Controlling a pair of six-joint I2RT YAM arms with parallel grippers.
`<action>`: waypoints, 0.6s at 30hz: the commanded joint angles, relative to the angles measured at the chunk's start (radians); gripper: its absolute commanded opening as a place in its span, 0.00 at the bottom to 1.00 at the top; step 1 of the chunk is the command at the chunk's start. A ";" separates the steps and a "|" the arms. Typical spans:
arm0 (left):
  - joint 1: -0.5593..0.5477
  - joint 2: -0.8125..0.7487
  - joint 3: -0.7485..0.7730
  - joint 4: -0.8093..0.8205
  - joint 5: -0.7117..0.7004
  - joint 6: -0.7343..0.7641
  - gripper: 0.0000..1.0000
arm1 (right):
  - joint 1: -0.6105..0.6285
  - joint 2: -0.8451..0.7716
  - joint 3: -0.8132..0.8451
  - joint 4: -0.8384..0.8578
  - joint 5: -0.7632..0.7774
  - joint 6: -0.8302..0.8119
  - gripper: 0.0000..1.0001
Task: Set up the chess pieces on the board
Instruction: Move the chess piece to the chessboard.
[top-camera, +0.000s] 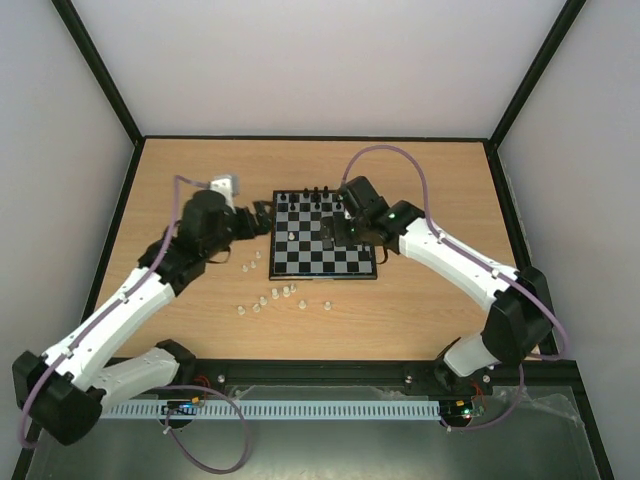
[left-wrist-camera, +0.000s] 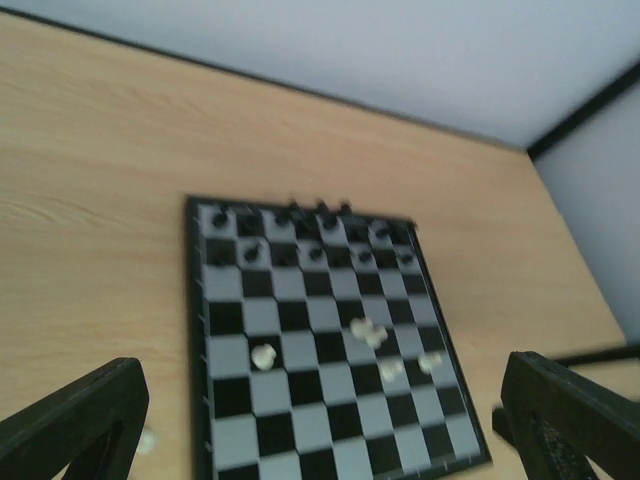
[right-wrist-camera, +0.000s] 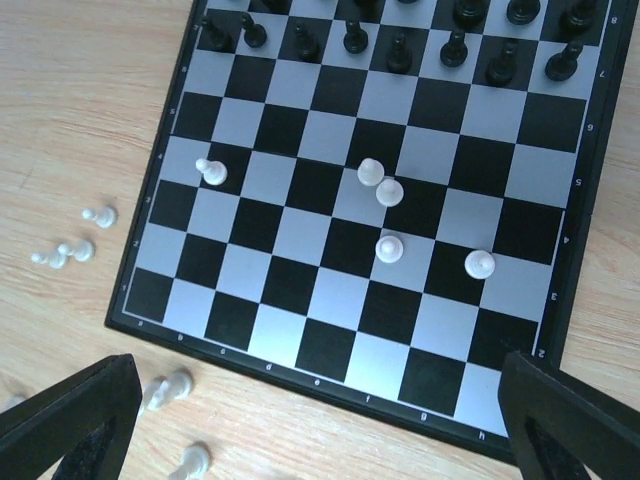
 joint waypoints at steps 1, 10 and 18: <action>-0.175 0.068 0.029 -0.083 -0.150 -0.014 1.00 | 0.006 -0.124 -0.030 -0.023 -0.039 0.017 0.99; -0.273 0.006 -0.051 -0.190 -0.266 -0.074 1.00 | 0.068 -0.111 -0.118 -0.035 -0.025 0.012 0.99; -0.272 -0.104 -0.138 -0.239 -0.327 -0.086 0.99 | 0.089 -0.073 -0.225 0.069 0.107 -0.009 0.99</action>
